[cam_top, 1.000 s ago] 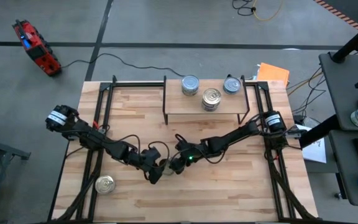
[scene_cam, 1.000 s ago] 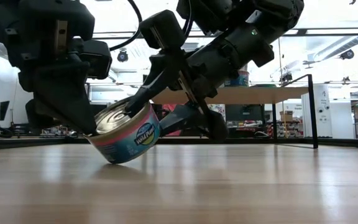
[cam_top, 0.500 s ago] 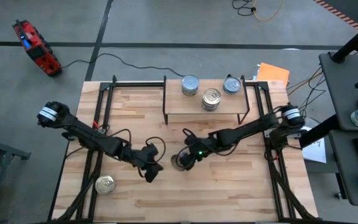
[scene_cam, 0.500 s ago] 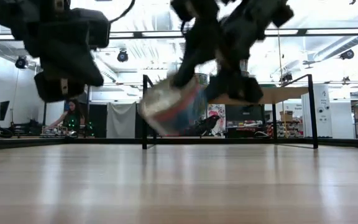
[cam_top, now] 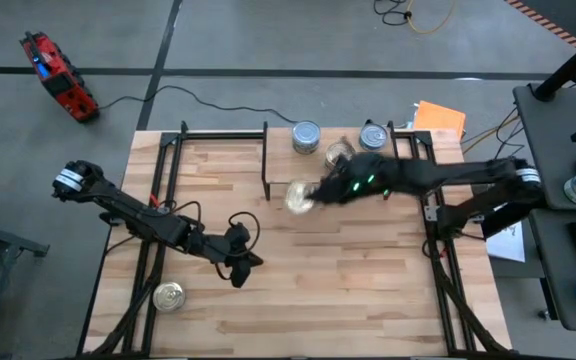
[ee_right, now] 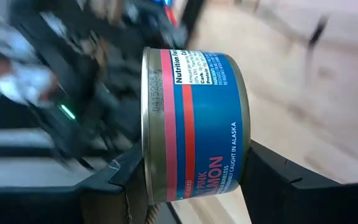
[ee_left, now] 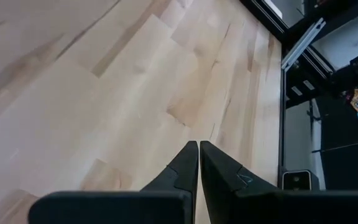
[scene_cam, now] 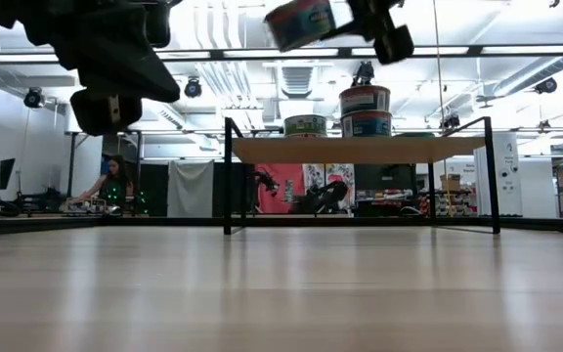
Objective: Stack canned seafood by type on shelf
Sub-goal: Stack the blue-pink tuna can on top of the other blue-pink tuna cans
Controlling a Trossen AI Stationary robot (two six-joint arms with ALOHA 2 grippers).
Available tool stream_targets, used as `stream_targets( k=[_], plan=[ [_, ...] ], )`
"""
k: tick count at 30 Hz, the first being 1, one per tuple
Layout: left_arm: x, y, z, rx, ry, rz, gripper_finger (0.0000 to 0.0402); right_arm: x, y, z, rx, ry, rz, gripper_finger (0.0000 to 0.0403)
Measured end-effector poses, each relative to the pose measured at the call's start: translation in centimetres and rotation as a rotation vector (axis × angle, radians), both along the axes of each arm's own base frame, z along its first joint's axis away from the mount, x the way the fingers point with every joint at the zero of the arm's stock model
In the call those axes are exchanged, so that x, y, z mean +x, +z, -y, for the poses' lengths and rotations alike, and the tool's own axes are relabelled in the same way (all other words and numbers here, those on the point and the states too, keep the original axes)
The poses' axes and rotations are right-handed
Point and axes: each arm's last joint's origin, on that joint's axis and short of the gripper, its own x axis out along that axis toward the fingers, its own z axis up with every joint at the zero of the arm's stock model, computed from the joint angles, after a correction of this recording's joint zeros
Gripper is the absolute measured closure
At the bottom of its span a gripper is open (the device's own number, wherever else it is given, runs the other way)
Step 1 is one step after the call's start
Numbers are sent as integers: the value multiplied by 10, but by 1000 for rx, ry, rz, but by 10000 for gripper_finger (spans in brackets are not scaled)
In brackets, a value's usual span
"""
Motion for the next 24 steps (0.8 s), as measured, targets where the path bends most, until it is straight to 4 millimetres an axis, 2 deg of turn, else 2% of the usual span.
stream_targets(
  k=[4, 8, 13, 19, 24],
  plan=[
    [0, 0, 0, 3, 3, 0, 400, -26, 27, 27, 19, -109, 100, 216],
    [0, 0, 0, 7, 4, 1, 400, -48, 44, 47, 51, -210, 169, 216],
    [1, -1, -1, 27, 27, 3, 400, -65, 45, 66, 90, -282, 132, 216],
    [2, -1, -3, 44, 56, 12, 400, -76, 38, 77, 122, -302, 9, 216],
    [2, -1, -3, 44, 57, 12, 400, -85, 46, 85, 106, -345, -36, 216]
  ],
)
